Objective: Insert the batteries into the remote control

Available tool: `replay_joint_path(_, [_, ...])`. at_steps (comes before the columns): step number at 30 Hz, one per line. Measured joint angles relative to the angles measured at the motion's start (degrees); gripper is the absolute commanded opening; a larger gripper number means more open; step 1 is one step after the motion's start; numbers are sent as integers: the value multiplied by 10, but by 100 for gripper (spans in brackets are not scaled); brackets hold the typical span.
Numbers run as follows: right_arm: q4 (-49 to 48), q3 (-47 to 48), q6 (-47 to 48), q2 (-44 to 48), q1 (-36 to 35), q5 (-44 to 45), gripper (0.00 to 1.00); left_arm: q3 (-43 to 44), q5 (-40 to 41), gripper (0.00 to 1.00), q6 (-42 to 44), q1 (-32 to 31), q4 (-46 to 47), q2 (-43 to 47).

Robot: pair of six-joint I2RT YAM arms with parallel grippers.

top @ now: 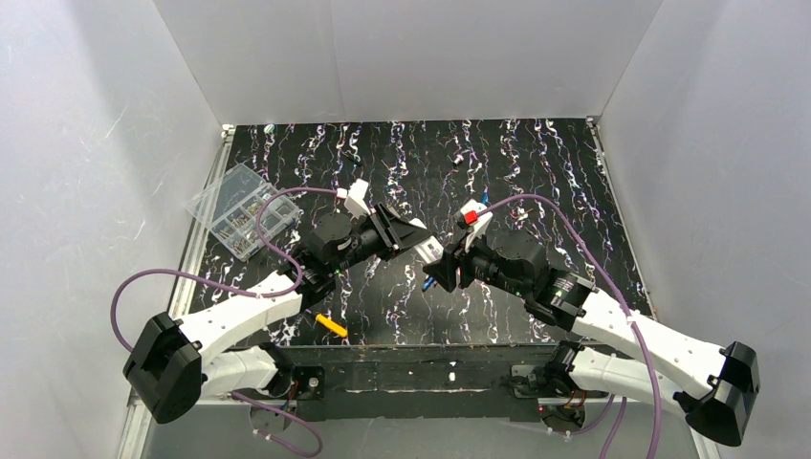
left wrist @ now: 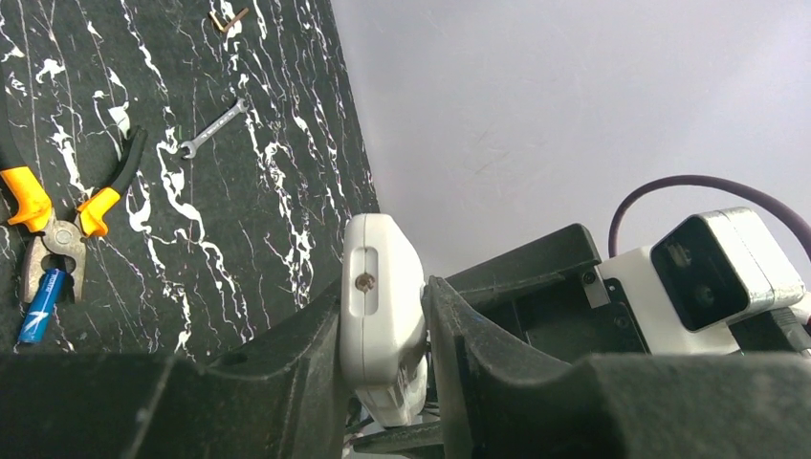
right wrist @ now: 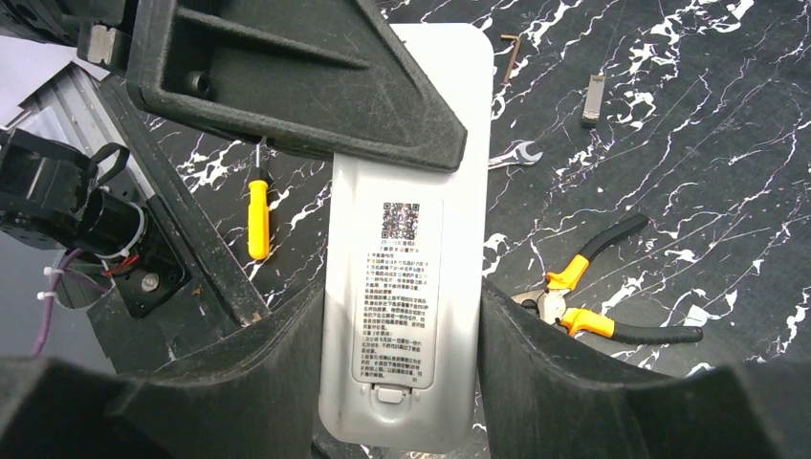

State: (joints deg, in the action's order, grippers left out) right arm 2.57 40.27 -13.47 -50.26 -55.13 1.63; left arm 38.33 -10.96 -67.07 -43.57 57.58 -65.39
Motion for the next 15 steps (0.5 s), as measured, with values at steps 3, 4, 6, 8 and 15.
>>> replay_joint_path(3, [0, 0, 0, 0, 0, 1, 3, 0, -5, 35, 0, 0, 0, 0])
replay_joint_path(4, [0, 0, 0, 0, 0, 1, 3, 0, -6, 36, 1, 0, 0, 0])
replay_joint_path(6, [0, 0, 0, 0, 0, 1, 3, 0, -8, 33, 1, 0, 0, 0])
replay_joint_path(8, [1, 0, 0, 0, 0, 1, 2, 0, -9, 28, 1, 0, 0, 0])
replay_joint_path(15, [3, 0, 2, 1, 0, 1, 2, 0, -9, 3, -1, 0, -1, 0])
